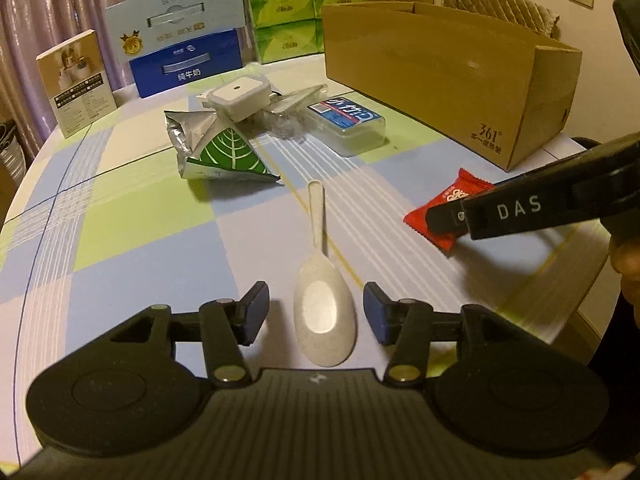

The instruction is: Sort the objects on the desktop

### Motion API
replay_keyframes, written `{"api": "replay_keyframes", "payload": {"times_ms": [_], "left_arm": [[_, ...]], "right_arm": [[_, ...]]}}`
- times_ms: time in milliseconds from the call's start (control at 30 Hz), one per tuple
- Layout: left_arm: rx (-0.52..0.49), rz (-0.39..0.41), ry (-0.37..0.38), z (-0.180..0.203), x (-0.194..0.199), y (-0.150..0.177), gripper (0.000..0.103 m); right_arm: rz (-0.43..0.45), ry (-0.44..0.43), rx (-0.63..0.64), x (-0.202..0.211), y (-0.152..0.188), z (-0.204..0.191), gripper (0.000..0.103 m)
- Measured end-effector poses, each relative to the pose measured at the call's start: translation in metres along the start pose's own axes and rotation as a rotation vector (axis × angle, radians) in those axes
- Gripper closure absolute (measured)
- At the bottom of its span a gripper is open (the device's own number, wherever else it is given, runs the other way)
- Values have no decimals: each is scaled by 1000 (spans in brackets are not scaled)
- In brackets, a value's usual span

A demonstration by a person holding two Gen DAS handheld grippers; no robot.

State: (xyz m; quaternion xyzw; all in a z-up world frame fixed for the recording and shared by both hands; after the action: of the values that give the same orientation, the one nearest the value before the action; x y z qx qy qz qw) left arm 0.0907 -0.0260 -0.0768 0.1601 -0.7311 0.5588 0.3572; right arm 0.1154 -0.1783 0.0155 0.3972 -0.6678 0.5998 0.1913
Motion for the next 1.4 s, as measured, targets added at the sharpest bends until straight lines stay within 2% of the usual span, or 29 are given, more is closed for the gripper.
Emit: {"api": "replay_keyframes", "payload": {"times_ms": [167,267,333,500,733,1000,1200,1400], "left_arm": [[22,-9,1,2,-2,2,58],[21,-6,-3,4,-3,1,58],[35,-8,0,4,-4,1,62],[32,1,-3,7,-4,0,75],[47,1,-3,6,-3,-1,76],[54,55,-7,1,10,-9,76],[73,31,3,-1,4,-5,76],[76,58,-13,-3,9,-8,76]], "right_arm": [[8,7,-4,0,1,1,55],[17,17,-5,1,0,2,48],[22,23,-5,1,0,3,38],[38,32,-19,2,-2,6,29],[42,33,-13,2,-3,5,28],[38,37,4,0,-1,5,27],[30,40,-7,-5,0,7,27],[27,45,25,-7,1,3,27]]}}
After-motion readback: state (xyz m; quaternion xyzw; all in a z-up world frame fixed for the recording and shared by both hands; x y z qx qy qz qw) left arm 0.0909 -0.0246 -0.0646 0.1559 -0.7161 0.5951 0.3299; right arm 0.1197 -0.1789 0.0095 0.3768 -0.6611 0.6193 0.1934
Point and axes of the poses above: each gripper's, at about its wrist camera, not at the fingertips, and x roughly against the way its jaws point, z to its right, y to its underside, the point moved 3 cm from there along -x, roughly the way its jaws point, and after that the axes turned 4 degrees about -y, right-handed, at the moved point
